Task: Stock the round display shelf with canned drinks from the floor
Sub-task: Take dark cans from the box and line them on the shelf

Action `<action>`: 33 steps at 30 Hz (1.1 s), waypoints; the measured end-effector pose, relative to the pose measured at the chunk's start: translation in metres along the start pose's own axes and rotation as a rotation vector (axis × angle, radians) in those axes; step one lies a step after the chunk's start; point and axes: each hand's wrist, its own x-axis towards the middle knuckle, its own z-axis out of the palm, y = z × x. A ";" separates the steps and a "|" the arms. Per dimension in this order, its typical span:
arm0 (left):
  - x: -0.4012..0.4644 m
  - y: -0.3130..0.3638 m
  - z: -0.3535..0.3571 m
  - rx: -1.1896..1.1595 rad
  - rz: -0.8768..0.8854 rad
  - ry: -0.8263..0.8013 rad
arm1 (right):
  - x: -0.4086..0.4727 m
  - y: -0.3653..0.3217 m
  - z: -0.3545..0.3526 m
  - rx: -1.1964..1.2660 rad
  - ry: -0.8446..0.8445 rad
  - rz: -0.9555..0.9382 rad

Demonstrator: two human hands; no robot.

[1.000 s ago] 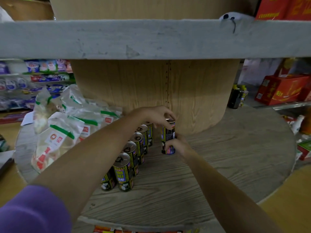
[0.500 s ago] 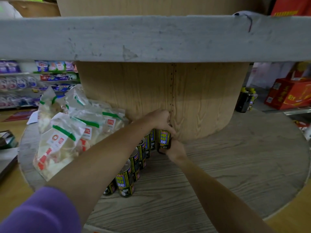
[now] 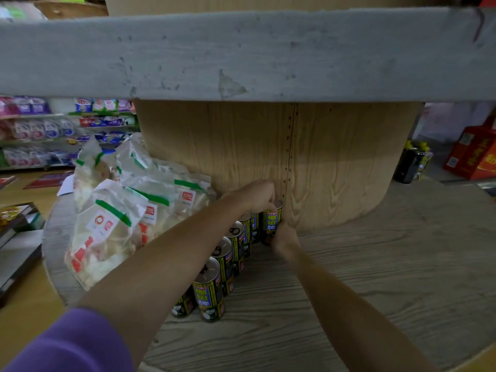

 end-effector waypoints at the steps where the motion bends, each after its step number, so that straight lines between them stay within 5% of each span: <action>1: 0.001 0.000 0.002 0.007 -0.005 0.002 | 0.003 -0.001 0.000 -0.010 -0.004 0.023; 9: -0.009 0.003 0.003 0.073 0.019 -0.025 | -0.008 -0.004 -0.010 0.022 0.025 0.046; 17: -0.039 0.023 0.008 -0.098 0.146 0.078 | -0.067 0.004 -0.024 0.007 0.162 0.020; 33: -0.101 0.186 0.147 -0.406 0.400 -0.350 | -0.273 0.141 -0.108 -0.017 0.402 0.381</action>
